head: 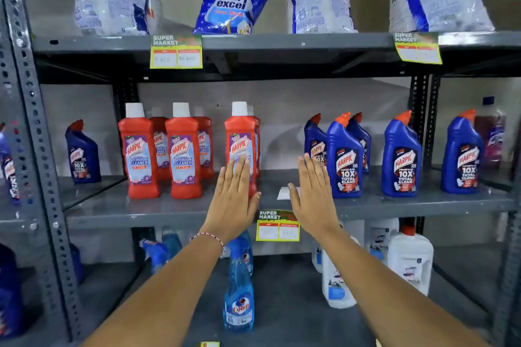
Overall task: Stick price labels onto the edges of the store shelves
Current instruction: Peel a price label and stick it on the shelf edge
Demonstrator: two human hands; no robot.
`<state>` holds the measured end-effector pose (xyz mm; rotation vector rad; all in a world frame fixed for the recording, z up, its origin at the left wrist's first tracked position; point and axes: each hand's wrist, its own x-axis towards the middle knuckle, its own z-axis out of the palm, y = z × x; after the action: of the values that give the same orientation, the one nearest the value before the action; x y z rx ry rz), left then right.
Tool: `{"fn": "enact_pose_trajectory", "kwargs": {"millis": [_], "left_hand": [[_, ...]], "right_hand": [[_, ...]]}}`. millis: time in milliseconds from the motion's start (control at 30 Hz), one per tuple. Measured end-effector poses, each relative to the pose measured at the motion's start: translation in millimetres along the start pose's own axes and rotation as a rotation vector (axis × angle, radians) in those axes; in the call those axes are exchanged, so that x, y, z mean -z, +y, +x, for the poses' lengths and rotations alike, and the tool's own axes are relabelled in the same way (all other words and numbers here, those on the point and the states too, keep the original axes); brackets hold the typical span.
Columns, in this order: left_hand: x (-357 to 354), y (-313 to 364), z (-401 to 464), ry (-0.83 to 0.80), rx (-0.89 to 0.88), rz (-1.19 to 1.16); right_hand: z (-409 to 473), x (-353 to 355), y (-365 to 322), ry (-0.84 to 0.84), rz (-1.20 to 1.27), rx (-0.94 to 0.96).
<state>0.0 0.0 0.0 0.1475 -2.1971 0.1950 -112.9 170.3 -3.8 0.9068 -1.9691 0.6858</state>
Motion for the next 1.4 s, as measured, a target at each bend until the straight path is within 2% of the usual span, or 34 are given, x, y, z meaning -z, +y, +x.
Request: {"fn": "enact_pose_trajectory", "kwargs": {"millis": [167,267,333,433,567,633,900,1067,1233,1400], "left_hand": [[-10,10,-22,-0.146,-0.088,-0.066],[-18,15,-34,-0.021,-0.091,-0.065],[-26,16,-37,0.069,-0.023,-0.139],[-29,22,-35,0.117,0.03,-0.279],[-26,35,-33,0.028,0.167,-0.479],[-28,39,-36,0.054,0.274,-0.561],[-31,40,-47,0.06,0.53,-0.8],[-19,10,-63,0.033,0.636,-0.944],[0,-32,-78,0.105,0.714,-0.879],[11,-72,-89,0.161,0.776,-0.801]], "right_hand": [[-30,-5,2,-0.008,0.127,-0.012],[-50,-8,3,0.028,0.101,-0.006],[-61,-11,4,0.009,0.123,-0.037],[-65,-13,-1,-0.054,0.251,-0.109],[-58,-17,-12,-0.096,0.493,-0.29],[-54,-18,-16,-0.079,0.549,-0.351],[-52,-23,-23,-0.044,0.623,-0.407],[-58,-30,-46,-0.085,0.66,-0.391],[-51,-49,-92,-0.143,0.657,-0.332],[-43,-65,-136,-0.129,0.652,-0.29]]}}
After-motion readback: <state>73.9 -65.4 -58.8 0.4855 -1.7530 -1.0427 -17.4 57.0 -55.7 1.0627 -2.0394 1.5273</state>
